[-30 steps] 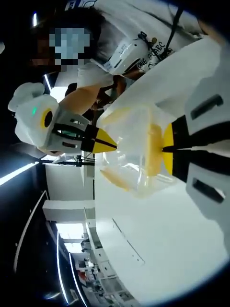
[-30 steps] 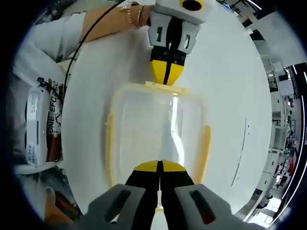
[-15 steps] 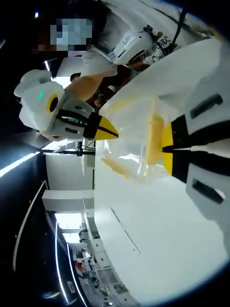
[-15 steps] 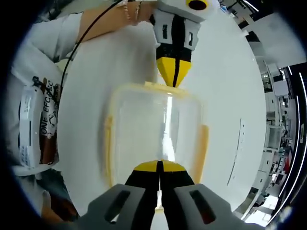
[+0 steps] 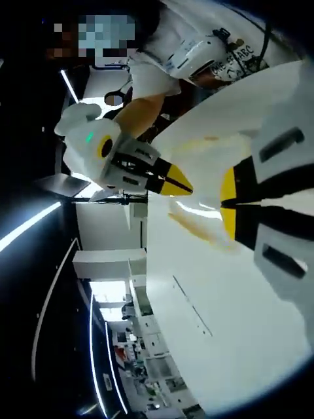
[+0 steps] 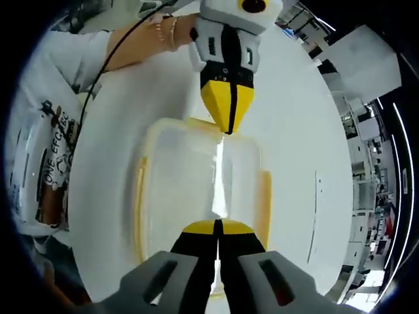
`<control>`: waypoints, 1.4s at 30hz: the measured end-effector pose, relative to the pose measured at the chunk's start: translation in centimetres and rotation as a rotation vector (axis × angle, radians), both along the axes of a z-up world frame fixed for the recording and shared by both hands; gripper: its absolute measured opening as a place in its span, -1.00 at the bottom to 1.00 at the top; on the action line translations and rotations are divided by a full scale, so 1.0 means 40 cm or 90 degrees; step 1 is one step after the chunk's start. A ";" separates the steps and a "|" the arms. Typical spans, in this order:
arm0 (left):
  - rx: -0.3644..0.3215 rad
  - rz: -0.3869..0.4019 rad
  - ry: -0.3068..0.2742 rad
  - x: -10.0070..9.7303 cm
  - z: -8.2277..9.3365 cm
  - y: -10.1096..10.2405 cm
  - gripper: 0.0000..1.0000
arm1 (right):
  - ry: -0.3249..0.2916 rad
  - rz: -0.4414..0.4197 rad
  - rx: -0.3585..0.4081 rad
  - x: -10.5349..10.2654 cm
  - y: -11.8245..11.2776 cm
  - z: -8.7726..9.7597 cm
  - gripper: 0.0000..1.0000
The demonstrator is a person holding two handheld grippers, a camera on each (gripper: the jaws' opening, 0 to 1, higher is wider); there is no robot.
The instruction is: Snap each plastic latch of the storage box into its locked position after aligning the lid with the box until every specified latch is closed and the lid sits flush.
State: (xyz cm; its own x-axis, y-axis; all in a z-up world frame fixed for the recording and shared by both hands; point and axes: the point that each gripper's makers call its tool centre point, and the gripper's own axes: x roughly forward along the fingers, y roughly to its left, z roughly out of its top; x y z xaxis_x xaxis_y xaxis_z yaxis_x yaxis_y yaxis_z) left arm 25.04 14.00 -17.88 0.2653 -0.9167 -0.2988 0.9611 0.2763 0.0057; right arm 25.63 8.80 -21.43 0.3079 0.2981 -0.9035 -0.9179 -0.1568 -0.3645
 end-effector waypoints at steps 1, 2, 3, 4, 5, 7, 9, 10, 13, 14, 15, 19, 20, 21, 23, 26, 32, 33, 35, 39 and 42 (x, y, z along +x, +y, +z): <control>0.010 -0.008 -0.003 -0.006 0.002 -0.011 -1.00 | -0.001 0.000 -0.001 0.001 0.000 0.000 -1.00; 0.021 -0.017 -0.005 -0.012 0.003 -0.023 -1.00 | -0.002 0.001 -0.001 0.003 0.000 0.000 -1.00; 0.036 -0.029 -0.013 -0.015 0.002 -0.033 -1.00 | -0.004 0.003 -0.002 0.005 -0.001 0.000 -1.00; 0.053 -0.055 -0.033 -0.021 0.000 -0.051 -1.00 | -0.005 0.007 -0.003 0.006 -0.001 0.000 -1.00; 0.063 -0.067 -0.031 -0.026 -0.006 -0.058 -1.00 | -0.006 0.008 -0.004 0.007 -0.002 0.000 -1.00; 0.108 -0.068 -0.019 -0.022 -0.026 -0.071 -1.00 | -0.011 0.007 -0.004 0.009 -0.003 -0.001 -1.00; 0.143 -0.081 -0.023 -0.023 -0.042 -0.082 -1.00 | -0.020 0.013 -0.005 0.011 -0.005 0.000 -1.00; 0.156 -0.093 -0.012 -0.030 -0.050 -0.083 -1.00 | -0.021 0.012 -0.002 0.014 -0.005 0.001 -1.00; 0.162 -0.097 0.003 -0.024 -0.051 -0.088 -1.00 | -0.021 0.007 0.009 0.020 -0.007 0.004 -1.00; 0.166 -0.099 0.007 -0.025 -0.052 -0.087 -1.00 | -0.021 0.006 0.012 0.020 -0.006 0.004 -1.00; 0.174 -0.104 0.008 -0.025 -0.053 -0.088 -1.00 | -0.021 0.006 0.014 0.022 -0.007 0.005 -1.00; 0.218 -0.107 0.015 -0.024 -0.057 -0.090 -1.00 | -0.016 0.000 0.017 0.027 -0.006 0.006 -1.00; 0.221 -0.107 0.015 -0.024 -0.057 -0.090 -1.00 | -0.016 0.000 0.016 0.027 -0.006 0.006 -1.00; 0.227 -0.106 0.017 -0.023 -0.057 -0.089 -1.00 | -0.016 0.002 0.016 0.027 -0.006 0.006 -1.00; 0.241 -0.105 0.019 -0.022 -0.058 -0.087 -1.00 | -0.016 0.006 0.014 0.028 -0.006 0.006 -1.00; 0.254 -0.103 0.024 -0.023 -0.060 -0.084 -1.00 | -0.013 0.037 0.017 0.028 -0.005 0.008 -1.00; 0.260 -0.107 0.006 -0.013 -0.050 -0.077 -1.00 | -0.082 0.045 0.094 0.107 -0.007 0.019 -1.00; 0.261 -0.108 0.005 -0.012 -0.050 -0.077 -1.00 | -0.101 0.044 0.118 0.117 -0.001 0.021 -1.00; 0.255 -0.111 0.005 -0.008 -0.046 -0.075 -1.00 | -0.143 0.073 0.157 0.124 -0.003 0.022 -1.00; 0.252 -0.113 0.004 -0.023 -0.050 -0.079 -1.00 | -0.191 0.036 0.163 0.161 -0.046 0.028 -1.00; 0.260 -0.110 0.000 -0.032 -0.056 -0.084 -1.00 | -0.146 0.009 0.198 0.158 -0.048 0.027 -1.00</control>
